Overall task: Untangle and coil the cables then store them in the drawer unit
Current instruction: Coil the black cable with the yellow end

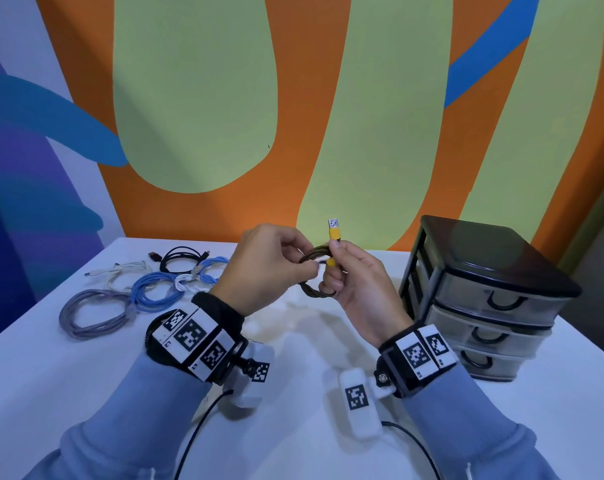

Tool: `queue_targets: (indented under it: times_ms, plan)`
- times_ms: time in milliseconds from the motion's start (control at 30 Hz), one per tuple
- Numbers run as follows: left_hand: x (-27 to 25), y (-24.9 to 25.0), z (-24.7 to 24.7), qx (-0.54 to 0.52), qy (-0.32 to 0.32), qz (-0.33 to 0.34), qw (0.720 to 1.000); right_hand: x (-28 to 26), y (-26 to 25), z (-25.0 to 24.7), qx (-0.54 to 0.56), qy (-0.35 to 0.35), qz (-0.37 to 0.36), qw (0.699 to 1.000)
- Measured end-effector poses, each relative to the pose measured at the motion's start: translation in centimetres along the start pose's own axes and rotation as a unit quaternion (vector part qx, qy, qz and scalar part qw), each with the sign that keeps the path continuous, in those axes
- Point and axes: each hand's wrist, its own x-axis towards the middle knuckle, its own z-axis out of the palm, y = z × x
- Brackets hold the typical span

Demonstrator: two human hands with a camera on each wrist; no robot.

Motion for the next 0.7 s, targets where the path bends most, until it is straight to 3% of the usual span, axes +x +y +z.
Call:
queue_targets:
  times_ms: [233,267,333,467,700]
  plan:
    - [-0.1,0.2,0.5,0.135,0.054,-0.072,0.987,0.1,0.6,0.7,-0.057,0.015,-0.029,0.998]
    - [-0.1,0.3,0.4,0.114,0.049,-0.087,0.988,0.1,0.7,0.7,-0.06,0.019,-0.034,0.997]
    - [0.0,0.6,0.1,-0.025,0.018,-0.134,0.991,0.2,0.7,0.7,-0.057,0.028,-0.04,0.997]
    - [0.3,0.3,-0.9,-0.291,-0.046,-0.197,0.935,0.3,0.8,0.5,-0.055,0.049,-0.043,0.996]
    - [0.9,-0.7,-0.8,-0.409,-0.019,-0.234,0.882,0.2,0.7,0.2,-0.13,0.03,-0.048,0.99]
